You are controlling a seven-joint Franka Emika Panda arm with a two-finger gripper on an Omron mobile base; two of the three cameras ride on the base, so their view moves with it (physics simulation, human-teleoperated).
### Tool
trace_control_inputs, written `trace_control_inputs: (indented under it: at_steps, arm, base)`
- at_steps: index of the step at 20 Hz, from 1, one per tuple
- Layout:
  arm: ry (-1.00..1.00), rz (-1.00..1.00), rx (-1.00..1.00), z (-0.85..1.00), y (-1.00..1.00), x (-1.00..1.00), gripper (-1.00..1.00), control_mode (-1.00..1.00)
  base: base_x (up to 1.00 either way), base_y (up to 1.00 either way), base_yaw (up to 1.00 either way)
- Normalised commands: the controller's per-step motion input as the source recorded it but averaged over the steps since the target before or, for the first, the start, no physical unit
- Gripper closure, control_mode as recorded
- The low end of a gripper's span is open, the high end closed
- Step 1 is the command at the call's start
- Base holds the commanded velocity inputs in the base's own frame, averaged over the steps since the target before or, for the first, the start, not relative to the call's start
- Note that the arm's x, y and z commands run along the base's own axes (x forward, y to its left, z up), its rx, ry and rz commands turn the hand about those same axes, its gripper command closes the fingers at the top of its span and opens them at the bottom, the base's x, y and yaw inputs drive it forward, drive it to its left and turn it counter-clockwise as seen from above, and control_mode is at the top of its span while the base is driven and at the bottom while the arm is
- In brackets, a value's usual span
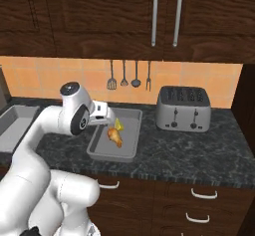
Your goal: Place one lemon wedge and one chicken drumstick in each tupperware on the nearby counter, to pack two identical lunches.
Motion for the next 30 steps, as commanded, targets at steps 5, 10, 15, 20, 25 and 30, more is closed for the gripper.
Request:
trace_control_inputs:
  at_steps: [5,10,15,20,25,30]
  arm:
    - [-0.1,-0.17,0.15,0.31,0.3,-0.98,-1.0,-1.0]
    - [-0.1,-0.05,0.0,0.31,0.0,-0.94,-1.0,-1.0]
    - [-0.01,0.0,0.0,0.0,0.0,-0.2,-1.0,1.0]
    - [0.0,0.0,0.0,0.0,0.0,0.0,-1.0,1.0]
    - [0.0,0.0,0.0,0.0,0.0,0.0,-1.0,1.0]
    - [0.0,0.0,0.0,0.0,0.0,0.0,-1.0,1.0]
  base:
    - [0.0,0.0,0.0]
    - [0.0,0.0,0.0]
    - [-0.8,-0.46,-0.08]
    - [-0.44,-1.0,-0.17]
    - [-0.11,-1.0,-0.14]
    - [0.0,-1.0,-0.11]
